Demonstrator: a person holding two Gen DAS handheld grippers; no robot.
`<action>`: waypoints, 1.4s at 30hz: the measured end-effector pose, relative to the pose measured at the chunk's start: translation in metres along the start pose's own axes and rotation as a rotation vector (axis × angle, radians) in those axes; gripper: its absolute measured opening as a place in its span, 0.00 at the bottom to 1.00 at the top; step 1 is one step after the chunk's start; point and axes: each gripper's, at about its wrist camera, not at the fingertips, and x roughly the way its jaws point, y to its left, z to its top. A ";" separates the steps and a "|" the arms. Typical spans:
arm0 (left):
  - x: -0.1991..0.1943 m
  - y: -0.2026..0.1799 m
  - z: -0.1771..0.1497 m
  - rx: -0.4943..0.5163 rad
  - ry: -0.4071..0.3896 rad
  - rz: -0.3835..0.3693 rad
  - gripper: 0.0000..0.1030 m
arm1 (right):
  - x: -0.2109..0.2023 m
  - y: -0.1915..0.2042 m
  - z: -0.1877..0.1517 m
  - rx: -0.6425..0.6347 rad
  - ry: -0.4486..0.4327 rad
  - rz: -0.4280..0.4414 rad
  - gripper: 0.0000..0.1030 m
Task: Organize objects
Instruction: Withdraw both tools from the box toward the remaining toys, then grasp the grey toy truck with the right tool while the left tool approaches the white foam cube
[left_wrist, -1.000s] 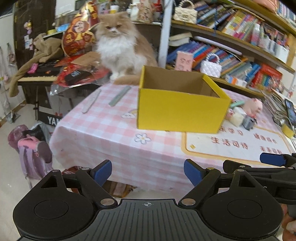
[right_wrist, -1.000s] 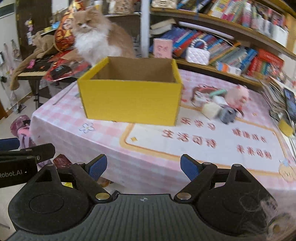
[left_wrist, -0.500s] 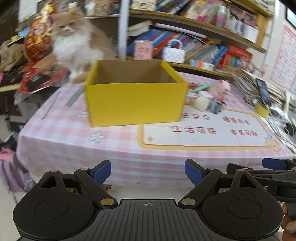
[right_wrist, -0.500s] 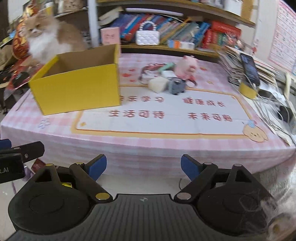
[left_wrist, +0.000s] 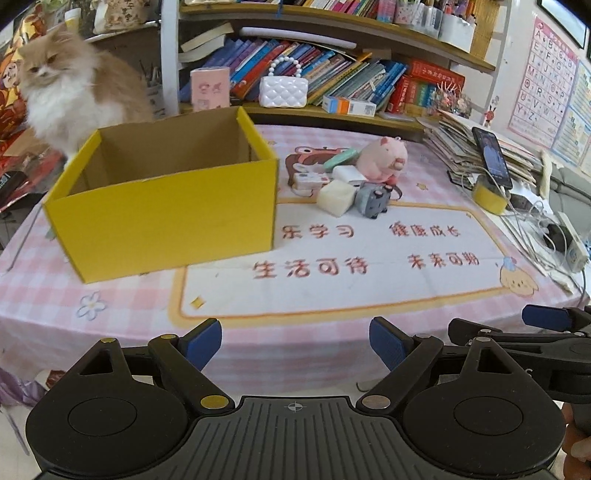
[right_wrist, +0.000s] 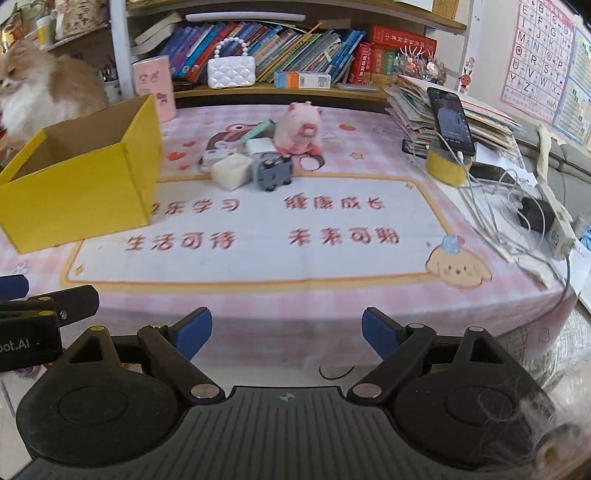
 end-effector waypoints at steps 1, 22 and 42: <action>0.004 -0.004 0.003 -0.003 0.002 0.001 0.87 | 0.004 -0.004 0.004 -0.005 0.001 0.005 0.85; 0.089 -0.079 0.068 -0.095 0.028 0.092 0.87 | 0.090 -0.097 0.082 0.012 0.004 0.104 0.85; 0.160 -0.086 0.127 -0.163 -0.006 0.225 0.87 | 0.154 -0.127 0.152 0.019 -0.066 0.194 0.83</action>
